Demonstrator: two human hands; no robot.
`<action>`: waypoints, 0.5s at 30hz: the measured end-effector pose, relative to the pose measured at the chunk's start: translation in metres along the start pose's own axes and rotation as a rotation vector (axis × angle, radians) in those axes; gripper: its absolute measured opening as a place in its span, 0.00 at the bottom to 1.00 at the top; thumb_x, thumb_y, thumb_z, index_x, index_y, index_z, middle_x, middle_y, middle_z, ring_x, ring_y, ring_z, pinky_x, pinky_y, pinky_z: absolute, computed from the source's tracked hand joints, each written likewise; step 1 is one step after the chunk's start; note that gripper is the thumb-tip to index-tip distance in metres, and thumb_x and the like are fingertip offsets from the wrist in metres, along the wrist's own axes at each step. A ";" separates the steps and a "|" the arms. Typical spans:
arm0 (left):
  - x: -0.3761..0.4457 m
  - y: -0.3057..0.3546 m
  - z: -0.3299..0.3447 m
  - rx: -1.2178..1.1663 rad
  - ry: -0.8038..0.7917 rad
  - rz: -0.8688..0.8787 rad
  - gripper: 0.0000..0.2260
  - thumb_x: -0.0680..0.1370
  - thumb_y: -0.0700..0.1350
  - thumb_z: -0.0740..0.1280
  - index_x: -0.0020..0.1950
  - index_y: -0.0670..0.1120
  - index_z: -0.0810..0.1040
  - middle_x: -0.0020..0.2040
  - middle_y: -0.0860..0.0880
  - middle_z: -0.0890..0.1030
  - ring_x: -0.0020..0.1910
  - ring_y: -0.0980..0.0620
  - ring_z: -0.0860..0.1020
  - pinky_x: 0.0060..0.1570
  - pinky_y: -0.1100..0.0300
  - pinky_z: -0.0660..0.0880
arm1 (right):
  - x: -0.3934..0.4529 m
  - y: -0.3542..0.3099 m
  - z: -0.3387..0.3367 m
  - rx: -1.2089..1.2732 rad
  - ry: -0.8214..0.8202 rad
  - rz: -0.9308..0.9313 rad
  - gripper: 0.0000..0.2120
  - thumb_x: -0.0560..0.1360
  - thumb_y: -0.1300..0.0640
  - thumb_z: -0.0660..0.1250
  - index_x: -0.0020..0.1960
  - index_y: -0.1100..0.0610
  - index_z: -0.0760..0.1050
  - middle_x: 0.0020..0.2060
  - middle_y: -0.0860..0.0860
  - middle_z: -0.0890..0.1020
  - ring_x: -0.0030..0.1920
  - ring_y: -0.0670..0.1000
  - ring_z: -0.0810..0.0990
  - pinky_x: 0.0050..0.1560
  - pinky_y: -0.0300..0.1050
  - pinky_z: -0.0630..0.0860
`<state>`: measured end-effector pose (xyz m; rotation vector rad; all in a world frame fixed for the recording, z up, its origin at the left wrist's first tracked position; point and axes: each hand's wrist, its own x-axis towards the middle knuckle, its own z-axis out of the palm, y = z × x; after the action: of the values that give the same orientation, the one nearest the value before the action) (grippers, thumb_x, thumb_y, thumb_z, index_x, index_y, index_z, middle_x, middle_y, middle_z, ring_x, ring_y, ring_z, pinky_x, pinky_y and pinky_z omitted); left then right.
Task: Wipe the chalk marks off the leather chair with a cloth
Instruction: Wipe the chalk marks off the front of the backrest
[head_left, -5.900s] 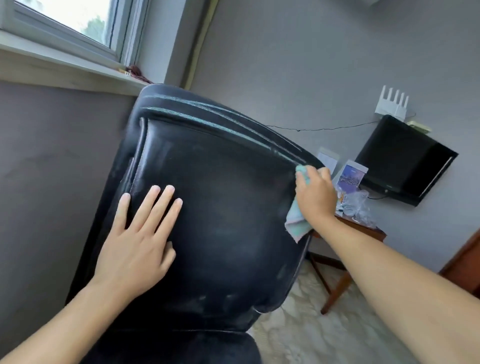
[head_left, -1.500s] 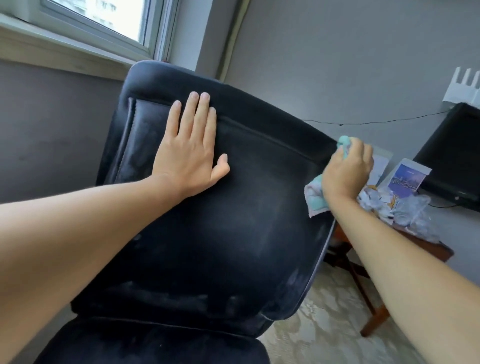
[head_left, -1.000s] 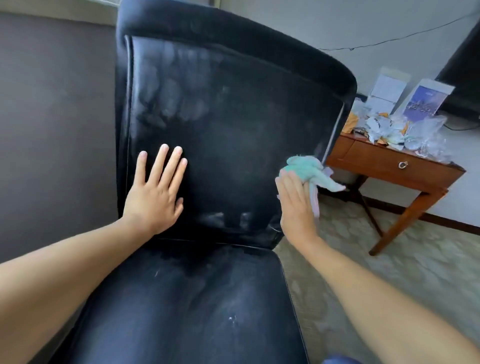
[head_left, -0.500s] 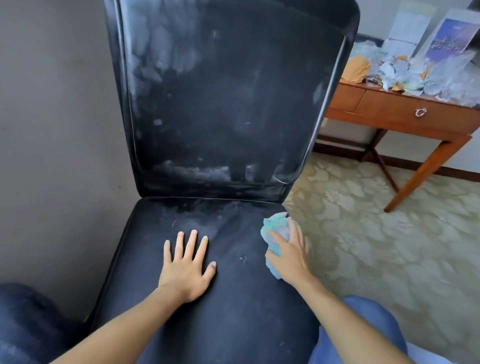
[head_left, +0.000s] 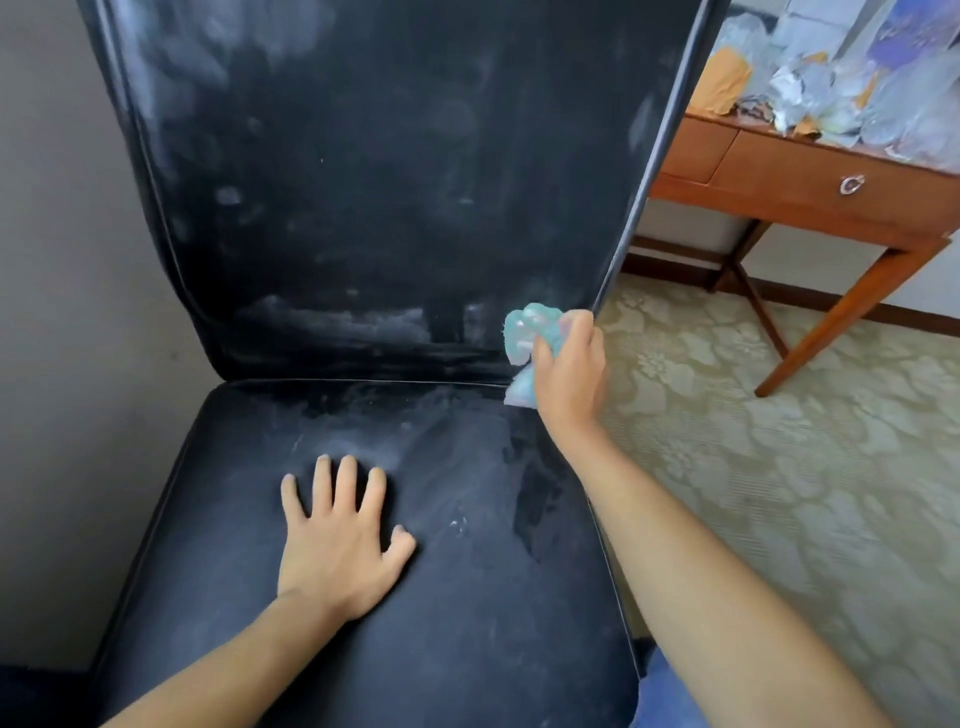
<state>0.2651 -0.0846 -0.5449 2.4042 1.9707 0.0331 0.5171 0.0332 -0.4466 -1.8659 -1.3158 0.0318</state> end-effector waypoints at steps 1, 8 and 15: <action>-0.002 0.000 0.002 -0.006 0.021 -0.001 0.29 0.74 0.61 0.59 0.67 0.44 0.76 0.69 0.40 0.72 0.73 0.33 0.67 0.71 0.28 0.58 | 0.002 -0.001 0.011 0.026 0.001 0.043 0.12 0.77 0.55 0.68 0.56 0.57 0.68 0.52 0.55 0.77 0.49 0.60 0.78 0.42 0.50 0.71; -0.007 -0.006 0.015 -0.061 0.073 0.005 0.30 0.75 0.62 0.59 0.69 0.43 0.76 0.74 0.39 0.72 0.77 0.32 0.64 0.75 0.28 0.55 | -0.010 0.016 0.066 0.423 0.031 0.537 0.12 0.81 0.50 0.64 0.60 0.53 0.65 0.50 0.50 0.77 0.48 0.55 0.76 0.46 0.47 0.70; 0.010 0.006 0.008 -0.052 0.093 -0.005 0.26 0.70 0.58 0.61 0.57 0.39 0.77 0.60 0.37 0.75 0.68 0.31 0.71 0.66 0.25 0.61 | 0.009 0.059 0.059 0.953 -0.014 0.817 0.07 0.74 0.56 0.66 0.51 0.48 0.73 0.47 0.45 0.80 0.49 0.50 0.79 0.49 0.45 0.74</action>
<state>0.2736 -0.0763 -0.5526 2.4073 1.9867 0.1965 0.5392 0.0700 -0.5188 -1.3945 -0.3104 0.9227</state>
